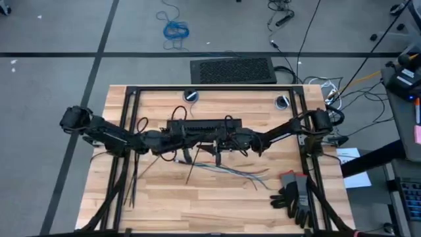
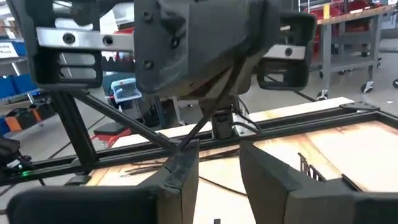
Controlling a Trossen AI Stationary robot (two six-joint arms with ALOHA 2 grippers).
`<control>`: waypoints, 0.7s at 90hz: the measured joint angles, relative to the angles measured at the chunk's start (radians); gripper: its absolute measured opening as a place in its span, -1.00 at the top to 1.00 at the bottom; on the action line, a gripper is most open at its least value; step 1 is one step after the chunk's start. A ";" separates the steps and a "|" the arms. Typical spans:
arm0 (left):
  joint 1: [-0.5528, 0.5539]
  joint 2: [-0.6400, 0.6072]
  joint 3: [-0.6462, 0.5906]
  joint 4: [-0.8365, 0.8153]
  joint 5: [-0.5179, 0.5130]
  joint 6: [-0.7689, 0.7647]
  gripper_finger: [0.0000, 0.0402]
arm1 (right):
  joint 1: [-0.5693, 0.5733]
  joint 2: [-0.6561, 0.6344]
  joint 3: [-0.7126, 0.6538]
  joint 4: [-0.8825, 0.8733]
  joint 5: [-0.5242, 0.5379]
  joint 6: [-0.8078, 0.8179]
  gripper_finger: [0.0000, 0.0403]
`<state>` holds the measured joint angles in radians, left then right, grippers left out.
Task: Ziptie cables
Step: Wrap the cable wires with zip tie
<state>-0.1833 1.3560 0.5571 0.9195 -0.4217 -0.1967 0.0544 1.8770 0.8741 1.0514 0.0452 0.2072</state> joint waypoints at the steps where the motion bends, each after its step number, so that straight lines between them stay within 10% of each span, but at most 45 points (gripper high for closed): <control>1: 0.000 0.000 0.000 0.000 0.000 0.000 1.00 | 0.000 0.003 0.001 0.003 0.000 0.000 0.55; 31: -0.002 0.000 0.000 -0.043 0.000 0.001 1.00 | -0.019 0.034 0.002 -0.007 -0.049 0.055 0.78; 63: -0.023 0.000 -0.001 -0.051 0.002 0.022 1.00 | -0.048 0.018 -0.021 0.015 -0.247 0.144 0.51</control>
<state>-0.2061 1.3556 0.5560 0.8684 -0.4194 -0.1745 0.0067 1.8950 0.8536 1.0667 -0.2019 0.3512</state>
